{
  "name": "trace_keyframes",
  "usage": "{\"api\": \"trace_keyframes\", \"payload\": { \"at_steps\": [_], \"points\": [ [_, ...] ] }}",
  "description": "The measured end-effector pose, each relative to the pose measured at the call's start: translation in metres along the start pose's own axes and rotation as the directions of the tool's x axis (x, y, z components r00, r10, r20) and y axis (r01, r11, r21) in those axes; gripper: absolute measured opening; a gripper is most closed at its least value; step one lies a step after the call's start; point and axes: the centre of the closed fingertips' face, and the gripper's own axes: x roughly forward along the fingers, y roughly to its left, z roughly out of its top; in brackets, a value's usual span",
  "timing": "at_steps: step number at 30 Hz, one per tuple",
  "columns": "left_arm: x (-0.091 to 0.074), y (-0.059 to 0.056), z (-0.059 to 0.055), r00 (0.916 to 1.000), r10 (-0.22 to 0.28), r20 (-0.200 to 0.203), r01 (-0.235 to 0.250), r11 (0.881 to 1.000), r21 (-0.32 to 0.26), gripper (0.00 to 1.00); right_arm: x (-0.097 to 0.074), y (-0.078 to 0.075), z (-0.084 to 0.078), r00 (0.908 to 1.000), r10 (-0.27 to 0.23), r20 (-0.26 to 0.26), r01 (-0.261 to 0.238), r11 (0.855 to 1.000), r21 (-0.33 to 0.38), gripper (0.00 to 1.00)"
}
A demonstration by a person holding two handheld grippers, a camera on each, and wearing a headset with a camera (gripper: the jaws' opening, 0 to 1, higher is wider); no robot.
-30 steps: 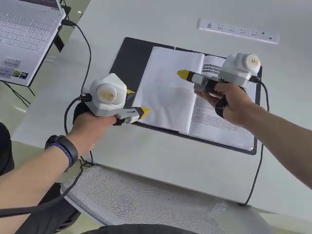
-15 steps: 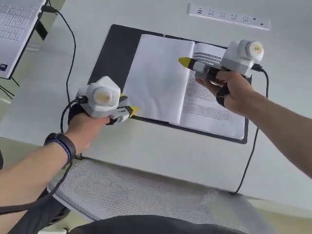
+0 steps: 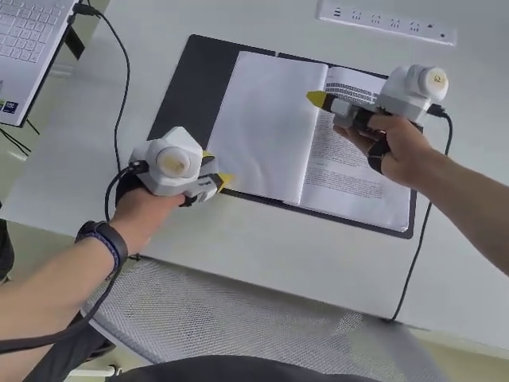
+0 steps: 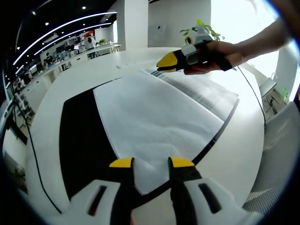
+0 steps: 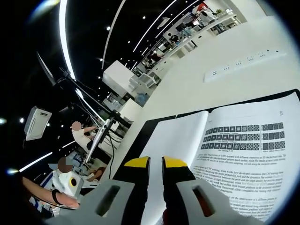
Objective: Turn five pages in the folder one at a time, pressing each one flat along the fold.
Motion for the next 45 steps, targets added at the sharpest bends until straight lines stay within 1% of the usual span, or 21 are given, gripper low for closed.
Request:
{"api": "trace_keyframes", "payload": {
  "at_steps": [1,3,6,9,12,14,19,21,22,23,24,25,27,29,30,33,36,37,41,43,45],
  "points": [
    [0.0,0.0,0.0,1.0,0.0,0.0,0.0,1.0,-0.001,0.27,0.0,0.001,-0.002,1.0,0.0,-0.001,0.0,1.0,0.003,0.09],
    [-0.001,-0.001,0.001,1.0,0.0,-0.002,0.0,1.0,-0.003,0.27,0.005,-0.007,-0.002,1.0,0.002,-0.005,-0.002,1.0,0.009,0.08],
    [-0.001,-0.001,0.001,1.0,0.001,-0.004,-0.001,1.0,-0.001,0.27,0.008,-0.007,-0.01,0.9996,0.004,-0.027,-0.004,1.0,0.012,0.07],
    [-0.001,-0.001,0.001,1.0,-0.001,-0.004,0.001,1.0,-0.001,0.27,0.008,-0.017,-0.016,0.9988,0.009,-0.047,-0.008,1.0,0.017,0.04],
    [-0.001,0.0,0.001,1.0,0.0,-0.001,0.0,1.0,-0.01,0.28,0.011,-0.021,-0.023,0.9968,0.024,-0.076,-0.023,1.0,0.011,0.03],
    [-0.001,0.0,0.002,1.0,0.001,0.008,0.0,1.0,-0.023,0.28,0.009,-0.022,-0.019,0.9975,0.024,-0.066,-0.023,1.0,0.017,0.0],
    [-0.001,-0.001,0.001,1.0,0.002,0.005,-0.001,1.0,-0.015,0.29,0.014,-0.027,-0.021,0.997,0.043,-0.064,-0.041,0.999,0.027,0.0],
    [-0.001,-0.001,0.001,1.0,0.002,0.005,-0.002,1.0,-0.015,0.29,0.014,-0.027,-0.02,0.9966,0.048,-0.067,-0.047,0.999,0.022,0.0],
    [-0.001,-0.001,0.001,1.0,0.003,0.006,-0.003,1.0,-0.015,0.29,0.013,-0.024,-0.021,0.9964,0.049,-0.069,-0.048,0.999,0.019,0.0],
    [-0.001,-0.001,0.001,1.0,0.004,0.006,-0.004,1.0,-0.015,0.29,0.009,-0.015,-0.021,0.9962,0.05,-0.071,-0.049,0.999,0.016,0.0],
    [-0.001,-0.001,0.001,1.0,0.004,0.006,-0.004,1.0,-0.014,0.29,0.008,-0.012,-0.022,0.9961,0.051,-0.072,-0.05,0.999,0.015,0.0],
    [-0.001,-0.001,0.001,1.0,0.004,0.006,-0.004,1.0,-0.014,0.29,0.005,-0.004,-0.024,0.9961,0.051,-0.071,-0.051,0.999,0.012,0.0],
    [-0.001,-0.001,0.001,1.0,0.004,0.006,-0.004,1.0,-0.014,0.29,0.003,0.0,-0.024,0.9962,0.053,-0.068,-0.052,0.999,0.013,0.0],
    [-0.001,-0.001,0.001,1.0,0.003,0.006,-0.003,1.0,-0.015,0.29,0.005,-0.006,-0.02,0.9974,0.046,-0.055,-0.045,0.999,0.016,0.0],
    [-0.001,-0.001,0.001,1.0,0.003,0.006,-0.003,1.0,-0.016,0.29,0.008,-0.014,-0.015,0.998,0.042,-0.047,-0.041,0.999,0.025,0.0],
    [-0.001,-0.001,0.001,1.0,0.004,0.007,-0.004,1.0,-0.017,0.29,0.009,-0.018,-0.01,0.9989,0.038,-0.028,-0.037,0.999,0.037,0.0],
    [0.0,0.0,0.001,0.9999,0.007,0.008,-0.007,1.0,-0.022,0.29,0.011,-0.02,-0.005,0.9994,0.035,0.004,-0.035,0.997,0.068,0.0],
    [0.0,0.0,0.0,0.9999,0.007,0.008,-0.007,1.0,-0.022,0.29,0.015,-0.026,-0.001,0.9993,0.032,0.019,-0.033,0.996,0.08,0.0],
    [0.0,0.0,0.0,0.9999,0.007,0.008,-0.007,1.0,-0.022,0.29,0.021,-0.033,0.012,0.9974,0.0,0.072,-0.008,0.994,0.11,0.0],
    [0.0,0.0,0.0,0.9999,0.008,0.008,-0.008,1.0,-0.022,0.29,0.024,-0.037,0.016,0.9961,-0.01,0.088,-0.001,0.992,0.124,0.0],
    [0.0,0.0,0.0,0.9999,0.008,0.007,-0.008,1.0,-0.022,0.29,0.029,-0.046,0.023,0.9948,-0.018,0.1,0.004,0.99,0.139,0.0]
  ]
}}
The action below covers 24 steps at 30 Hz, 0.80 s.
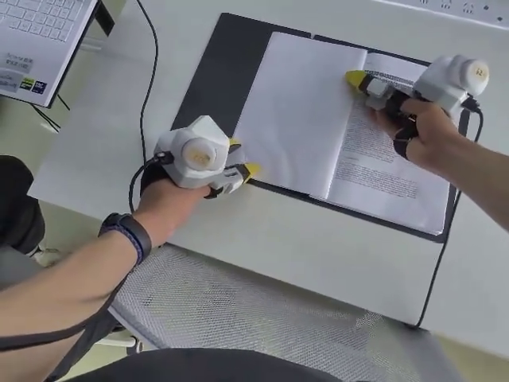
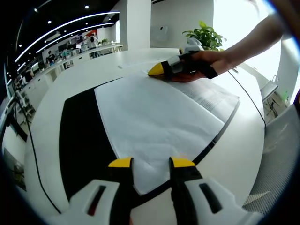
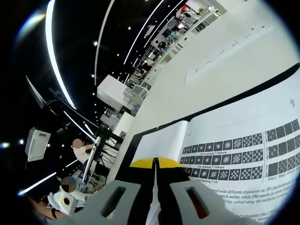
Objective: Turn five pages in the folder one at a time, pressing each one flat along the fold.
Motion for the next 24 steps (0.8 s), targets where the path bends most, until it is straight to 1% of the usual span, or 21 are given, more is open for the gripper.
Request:
{"api": "trace_keyframes", "payload": {
  "at_steps": [2,3,4,5,8,12,15,20,24],
  "points": [
    [0.0,0.0,0.0,1.0,-0.001,0.0,0.001,1.0,-0.001,0.29,0.003,-0.003,0.005,0.9999,-0.01,0.01,0.01,1.0,0.005,0.0],
    [0.0,0.0,0.0,1.0,-0.002,0.001,0.002,1.0,-0.002,0.29,0.005,-0.007,0.011,0.9995,-0.022,0.025,0.022,1.0,0.009,0.0],
    [0.0,0.0,0.0,1.0,-0.002,0.002,0.002,1.0,-0.003,0.29,0.006,-0.008,0.013,0.9994,-0.026,0.025,0.026,1.0,0.013,0.0],
    [0.0,0.0,0.0,1.0,0.0,0.003,0.0,1.0,-0.003,0.29,0.009,-0.013,0.017,0.9987,-0.037,0.035,0.036,0.999,0.02,0.0],
    [0.001,0.001,0.0,0.9999,0.006,0.009,-0.006,1.0,-0.013,0.29,0.014,-0.019,0.023,0.9978,-0.046,0.047,0.045,0.999,0.031,0.0],
    [0.001,0.0,0.0,0.9999,0.009,0.007,-0.009,1.0,-0.018,0.29,0.019,-0.025,0.03,0.9971,-0.051,0.057,0.049,0.998,0.038,0.0],
    [0.001,0.001,0.0,1.0,0.006,0.007,-0.005,1.0,-0.019,0.29,0.022,-0.032,0.04,0.9931,-0.072,0.093,0.066,0.996,0.068,0.0],
    [0.001,0.0,0.001,1.0,0.005,0.005,-0.005,1.0,-0.019,0.29,0.026,-0.036,0.047,0.9902,-0.08,0.115,0.069,0.993,0.094,0.0],
    [0.001,0.0,0.0,1.0,0.003,0.003,-0.003,1.0,-0.019,0.29,0.027,-0.036,0.049,0.9884,-0.087,0.125,0.074,0.992,0.099,0.0]
  ]
}}
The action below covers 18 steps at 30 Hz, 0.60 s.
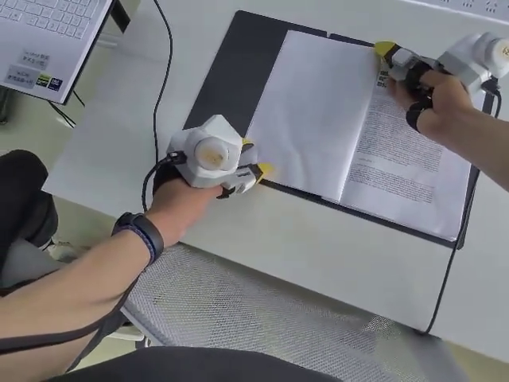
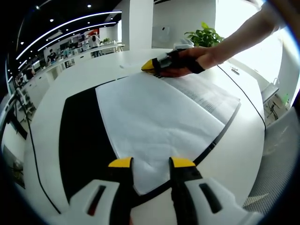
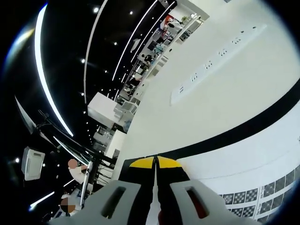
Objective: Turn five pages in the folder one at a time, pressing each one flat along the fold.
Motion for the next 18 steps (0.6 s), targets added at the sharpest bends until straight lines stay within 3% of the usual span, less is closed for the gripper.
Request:
{"api": "trace_keyframes", "payload": {
  "at_steps": [6,10,15,18],
  "points": [
    [0.0,0.0,0.0,1.0,0.001,0.0,-0.001,1.0,-0.002,0.29,0.0,0.0,-0.001,1.0,0.006,-0.004,-0.006,1.0,-0.016,0.0],
    [0.0,0.0,0.0,1.0,0.001,0.0,-0.001,1.0,-0.001,0.29,-0.005,0.004,-0.01,0.9988,0.029,-0.04,-0.03,0.999,-0.038,0.0],
    [0.0,0.001,0.0,1.0,-0.001,0.002,0.001,1.0,-0.004,0.28,-0.022,0.014,-0.037,0.9837,0.095,-0.153,-0.113,0.987,-0.113,0.0],
    [0.0,0.001,0.0,1.0,-0.001,0.006,0.001,1.0,-0.01,0.27,-0.031,0.018,-0.047,0.9783,0.11,-0.176,-0.133,0.983,-0.127,0.0]
  ]
}}
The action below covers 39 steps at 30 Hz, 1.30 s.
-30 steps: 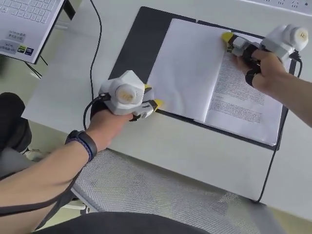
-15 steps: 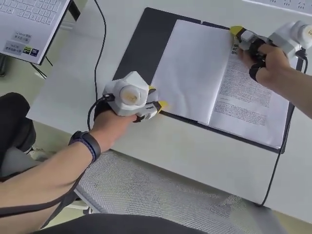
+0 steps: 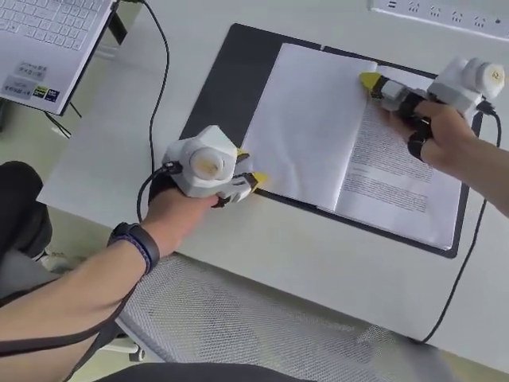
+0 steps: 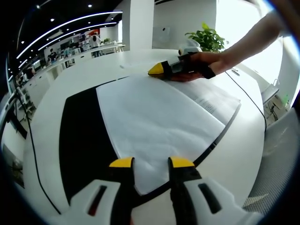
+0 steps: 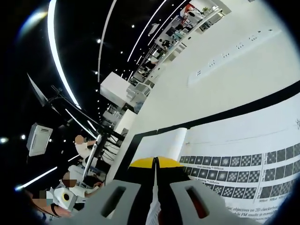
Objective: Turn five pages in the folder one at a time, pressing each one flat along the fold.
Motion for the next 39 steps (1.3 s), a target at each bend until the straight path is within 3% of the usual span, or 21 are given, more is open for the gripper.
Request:
{"api": "trace_keyframes", "payload": {
  "at_steps": [6,12,18,26,39],
  "points": [
    [0.0,0.0,0.0,1.0,-0.004,-0.003,0.004,1.0,-0.001,0.27,-0.014,0.02,-0.027,0.9982,0.047,-0.037,-0.048,0.999,-0.016,0.0],
    [0.0,0.0,0.0,1.0,-0.003,0.0,0.003,1.0,-0.003,0.27,-0.02,0.024,-0.036,0.9955,0.072,-0.062,-0.074,0.997,-0.023,0.0],
    [-0.001,0.0,0.0,1.0,-0.003,0.004,0.003,1.0,-0.008,0.27,-0.04,0.051,-0.069,0.9899,0.097,-0.103,-0.102,0.994,-0.042,0.0],
    [-0.001,0.0,0.0,1.0,-0.003,0.006,0.003,1.0,-0.009,0.27,-0.06,0.076,-0.112,0.9735,0.136,-0.184,-0.151,0.986,-0.067,0.0],
    [-0.002,0.0,0.0,1.0,0.001,0.009,-0.001,1.0,-0.014,0.27,-0.086,0.103,-0.162,0.948,0.17,-0.269,-0.198,0.977,-0.08,0.0]
  ]
}}
